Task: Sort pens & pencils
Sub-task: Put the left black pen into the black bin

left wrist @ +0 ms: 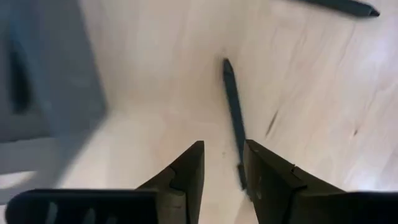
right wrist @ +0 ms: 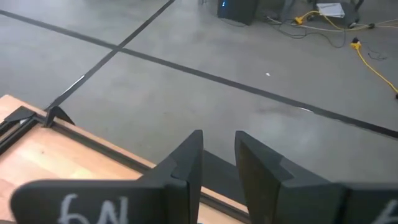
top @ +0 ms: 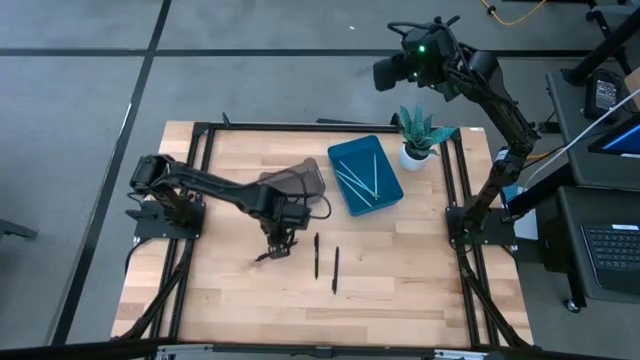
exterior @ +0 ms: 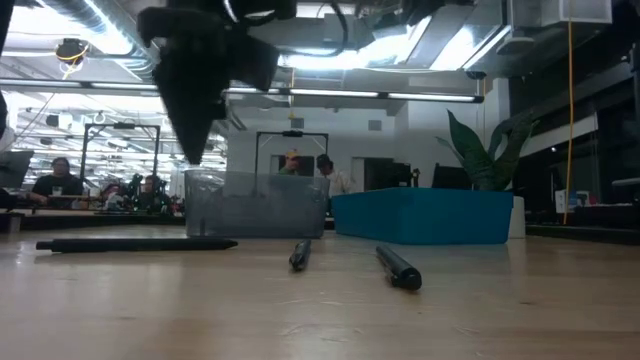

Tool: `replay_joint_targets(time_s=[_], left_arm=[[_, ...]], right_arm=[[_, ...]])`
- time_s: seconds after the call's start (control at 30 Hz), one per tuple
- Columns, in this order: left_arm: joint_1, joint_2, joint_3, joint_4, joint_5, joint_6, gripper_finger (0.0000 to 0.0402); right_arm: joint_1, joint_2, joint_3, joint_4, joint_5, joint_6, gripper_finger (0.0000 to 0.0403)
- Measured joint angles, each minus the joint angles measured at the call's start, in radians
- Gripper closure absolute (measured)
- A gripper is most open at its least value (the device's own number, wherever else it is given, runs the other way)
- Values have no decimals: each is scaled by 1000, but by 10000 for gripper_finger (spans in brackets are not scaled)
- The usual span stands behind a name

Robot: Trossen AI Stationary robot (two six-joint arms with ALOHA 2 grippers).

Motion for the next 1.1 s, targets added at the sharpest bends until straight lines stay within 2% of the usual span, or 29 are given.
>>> replay_joint_targets(time_s=[0.33, 0.5, 0.8, 1.1], left_arm=[[-110, 0, -75, 157, 24, -197, 299], [-116, 0, -129, 158, 6, -251, 299], [-113, 19, -145, 205, -1, -266, 299], [-108, 118, -145, 237, 24, -246, 299]], right_arm=[[19, 0, 0, -21, -2, 4, 308], [40, 0, 0, -21, -2, 8, 309], [65, 0, 0, -20, -2, 11, 308], [72, 1, 0, -21, -3, 10, 309]])
